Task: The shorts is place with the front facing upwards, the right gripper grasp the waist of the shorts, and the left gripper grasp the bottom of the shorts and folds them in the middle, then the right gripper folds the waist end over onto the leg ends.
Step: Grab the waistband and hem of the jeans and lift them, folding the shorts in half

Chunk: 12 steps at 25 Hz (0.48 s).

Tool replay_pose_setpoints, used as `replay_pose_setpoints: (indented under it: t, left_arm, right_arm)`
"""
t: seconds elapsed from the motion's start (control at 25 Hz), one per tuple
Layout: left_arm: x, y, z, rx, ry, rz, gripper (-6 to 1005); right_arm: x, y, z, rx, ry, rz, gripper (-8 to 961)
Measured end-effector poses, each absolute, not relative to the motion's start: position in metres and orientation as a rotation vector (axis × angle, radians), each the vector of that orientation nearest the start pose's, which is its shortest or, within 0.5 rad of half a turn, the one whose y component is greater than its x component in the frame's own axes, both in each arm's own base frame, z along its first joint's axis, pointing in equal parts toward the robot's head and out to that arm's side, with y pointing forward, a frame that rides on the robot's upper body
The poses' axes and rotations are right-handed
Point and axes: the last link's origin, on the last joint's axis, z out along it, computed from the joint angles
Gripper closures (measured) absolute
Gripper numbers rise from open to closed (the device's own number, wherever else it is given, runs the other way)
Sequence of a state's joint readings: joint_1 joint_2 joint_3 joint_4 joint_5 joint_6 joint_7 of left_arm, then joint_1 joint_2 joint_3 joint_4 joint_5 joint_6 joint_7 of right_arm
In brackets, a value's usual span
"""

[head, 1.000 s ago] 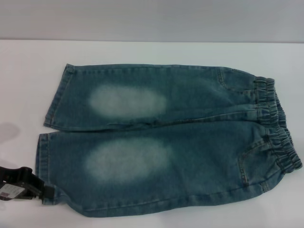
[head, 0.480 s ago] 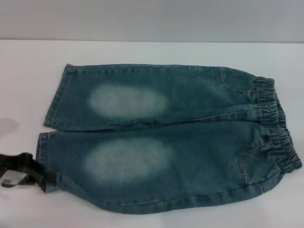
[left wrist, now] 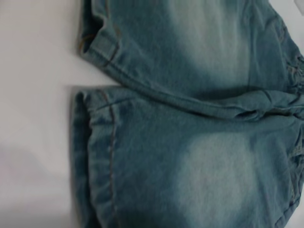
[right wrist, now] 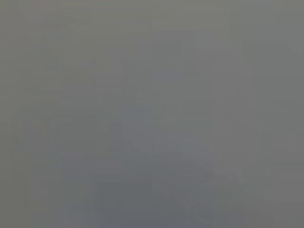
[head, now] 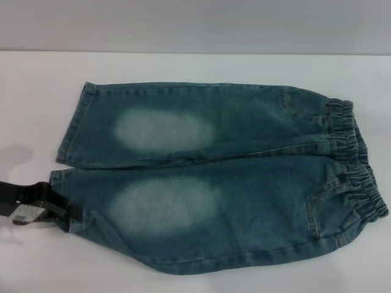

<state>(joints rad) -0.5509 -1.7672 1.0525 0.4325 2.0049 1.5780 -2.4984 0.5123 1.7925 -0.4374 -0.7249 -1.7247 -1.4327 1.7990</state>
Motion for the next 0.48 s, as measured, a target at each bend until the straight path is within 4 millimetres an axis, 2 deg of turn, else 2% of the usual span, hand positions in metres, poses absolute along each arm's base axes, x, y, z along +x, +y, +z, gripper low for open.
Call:
replay_pose_setpoints:
  t: [0.24, 0.48]
  left_arm:
    - [-0.325, 0.318, 0.055, 2.243, 2.212, 0.207, 955]
    - [-0.323, 0.322, 0.058, 2.251, 2.220, 0.246, 954]
  right_arm:
    - [0.273, 0.386, 0.194, -2.323, 1.013, 0.605, 483]
    - [0.262, 0.379, 0.165, -2.574, 1.070, 0.275, 485]
